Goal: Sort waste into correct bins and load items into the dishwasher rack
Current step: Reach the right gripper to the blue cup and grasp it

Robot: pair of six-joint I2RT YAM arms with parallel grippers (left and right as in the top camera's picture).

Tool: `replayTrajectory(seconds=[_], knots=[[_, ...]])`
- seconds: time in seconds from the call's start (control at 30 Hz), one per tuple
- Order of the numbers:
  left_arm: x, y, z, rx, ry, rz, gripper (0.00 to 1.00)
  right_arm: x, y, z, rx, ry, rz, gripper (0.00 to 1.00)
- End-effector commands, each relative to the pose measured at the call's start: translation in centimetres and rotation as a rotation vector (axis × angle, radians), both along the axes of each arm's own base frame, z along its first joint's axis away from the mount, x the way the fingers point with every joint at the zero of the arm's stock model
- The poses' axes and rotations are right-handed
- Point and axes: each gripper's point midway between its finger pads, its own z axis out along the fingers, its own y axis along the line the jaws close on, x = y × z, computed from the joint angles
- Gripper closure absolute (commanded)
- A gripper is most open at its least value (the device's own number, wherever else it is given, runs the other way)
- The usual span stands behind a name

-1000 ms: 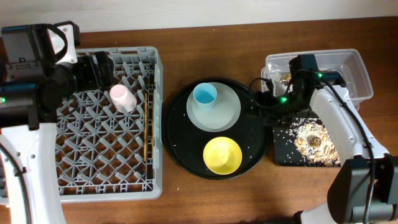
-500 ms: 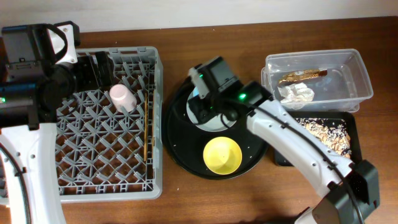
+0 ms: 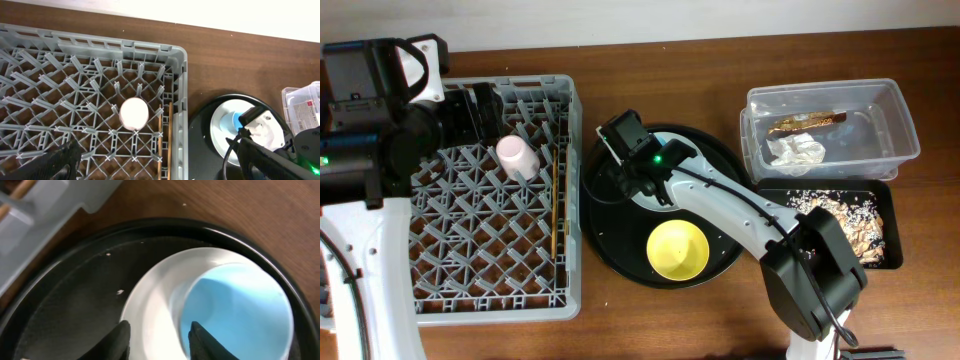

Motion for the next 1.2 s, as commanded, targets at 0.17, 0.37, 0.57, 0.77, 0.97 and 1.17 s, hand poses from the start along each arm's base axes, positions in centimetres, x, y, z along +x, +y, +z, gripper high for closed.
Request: replayTrajectory(seconds=[0.17,0.37,0.57,0.77,0.97,1.17], knots=[[0.0,-0.2,-0.1,-0.001,0.002,-0.013,0.01,-0.6,-1.6,-0.9,-0.078,0.024,-0.024,0.78],[0.0,-0.2,-0.1,-0.001,0.002,-0.013,0.01,-0.7,-2.3,-0.9,-0.111,0.023,-0.038,0.96],[0.0,-0.2,-0.1,-0.001,0.002,-0.013,0.01,-2.3,-2.9,10.7,0.007,-0.051,-0.054,0.96],[0.0,-0.2,-0.1,-0.001,0.002,-0.013,0.01,-9.7,-7.8,26.3,0.218,-0.245,-0.033,0.96],[0.0,-0.2,-0.1,-0.001,0.002,-0.013,0.01,-11.9,-7.6,25.1,0.250,-0.169,0.016,0.58],[0.0,-0.2,-0.1,-0.001,0.002,-0.013,0.01,-8.8,-5.2,10.0,0.011,0.133,-0.003,0.57]])
